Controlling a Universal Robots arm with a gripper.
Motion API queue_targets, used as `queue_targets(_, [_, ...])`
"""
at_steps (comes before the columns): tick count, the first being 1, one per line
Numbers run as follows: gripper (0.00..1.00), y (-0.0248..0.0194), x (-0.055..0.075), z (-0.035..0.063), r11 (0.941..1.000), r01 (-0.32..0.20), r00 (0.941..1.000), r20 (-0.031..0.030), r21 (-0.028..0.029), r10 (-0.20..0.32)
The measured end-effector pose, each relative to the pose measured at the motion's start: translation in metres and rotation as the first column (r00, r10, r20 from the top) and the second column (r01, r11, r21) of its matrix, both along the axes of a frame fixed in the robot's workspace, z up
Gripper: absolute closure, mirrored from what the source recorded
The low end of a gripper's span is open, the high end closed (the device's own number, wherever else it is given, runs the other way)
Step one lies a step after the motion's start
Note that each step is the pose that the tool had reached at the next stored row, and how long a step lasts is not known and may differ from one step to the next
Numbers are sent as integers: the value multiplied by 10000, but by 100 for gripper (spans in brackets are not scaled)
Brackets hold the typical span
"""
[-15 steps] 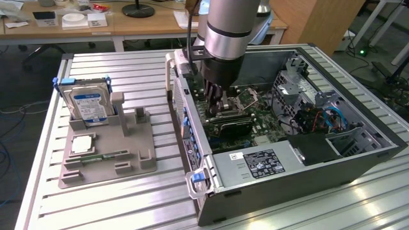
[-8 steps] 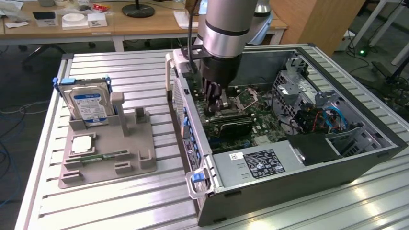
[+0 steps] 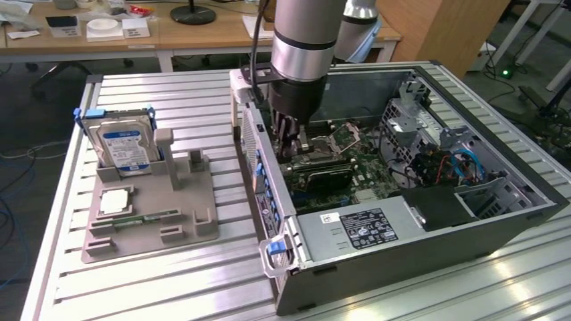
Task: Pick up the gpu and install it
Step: 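Press down on the gpu until it lock into place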
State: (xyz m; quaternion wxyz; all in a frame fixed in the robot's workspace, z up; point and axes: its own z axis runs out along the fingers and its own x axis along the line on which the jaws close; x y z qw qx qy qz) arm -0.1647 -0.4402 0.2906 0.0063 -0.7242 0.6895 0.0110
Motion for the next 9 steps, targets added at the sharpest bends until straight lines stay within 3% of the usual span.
queue_targets(9, [89, 0, -64, -1, 10000, 1, 10000, 0, -9, -1])
